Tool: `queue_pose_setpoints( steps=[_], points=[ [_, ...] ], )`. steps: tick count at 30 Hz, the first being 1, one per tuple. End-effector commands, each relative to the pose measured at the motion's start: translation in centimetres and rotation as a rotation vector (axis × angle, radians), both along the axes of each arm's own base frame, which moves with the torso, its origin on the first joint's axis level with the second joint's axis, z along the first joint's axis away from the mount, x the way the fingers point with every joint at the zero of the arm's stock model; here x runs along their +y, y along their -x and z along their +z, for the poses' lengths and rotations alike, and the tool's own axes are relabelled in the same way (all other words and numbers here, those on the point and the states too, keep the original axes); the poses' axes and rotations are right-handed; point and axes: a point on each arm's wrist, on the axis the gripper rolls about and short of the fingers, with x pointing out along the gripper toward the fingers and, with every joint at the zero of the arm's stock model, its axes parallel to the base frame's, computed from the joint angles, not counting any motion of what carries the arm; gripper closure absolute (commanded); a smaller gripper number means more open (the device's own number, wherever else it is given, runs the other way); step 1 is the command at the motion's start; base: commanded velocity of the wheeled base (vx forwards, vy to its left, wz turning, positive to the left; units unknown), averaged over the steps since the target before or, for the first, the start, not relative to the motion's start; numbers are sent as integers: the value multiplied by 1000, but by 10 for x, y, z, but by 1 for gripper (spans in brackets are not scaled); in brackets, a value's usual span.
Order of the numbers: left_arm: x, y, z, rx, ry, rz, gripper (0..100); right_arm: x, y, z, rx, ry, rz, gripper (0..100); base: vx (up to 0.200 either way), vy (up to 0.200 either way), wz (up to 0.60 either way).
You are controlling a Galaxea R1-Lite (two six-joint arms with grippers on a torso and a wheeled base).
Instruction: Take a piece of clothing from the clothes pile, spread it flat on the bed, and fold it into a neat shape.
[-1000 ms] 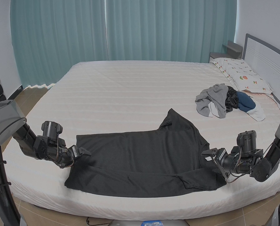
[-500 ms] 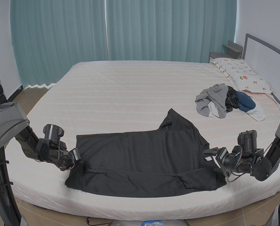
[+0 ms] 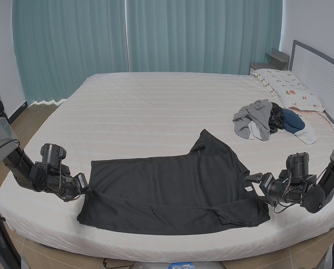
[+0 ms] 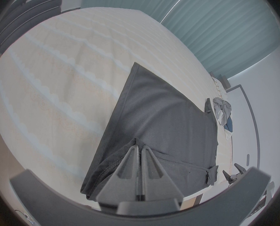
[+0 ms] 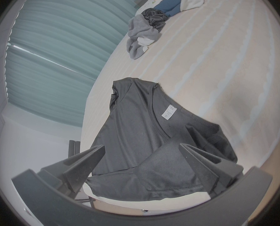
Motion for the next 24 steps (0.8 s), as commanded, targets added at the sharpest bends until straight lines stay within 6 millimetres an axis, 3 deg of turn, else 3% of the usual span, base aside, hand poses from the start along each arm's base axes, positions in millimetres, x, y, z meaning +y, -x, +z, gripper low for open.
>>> queue_pose_setpoints(
  steps=[1, 7, 24],
  points=[
    [1, 7, 11, -25, -1, 4, 100, -9, -5, -3, -14, 36, 21, 0, 0, 0, 0],
    [2, 13, 17, -27, -2, 10, 100, -22, -14, -14, -44, 87, 174, 0, 0, 0, 0],
    [3, 13, 13, -7, 0, 12, 100, -25, -32, -50, -113, 263, 457, 0, 0, 0, 0]
  ],
)
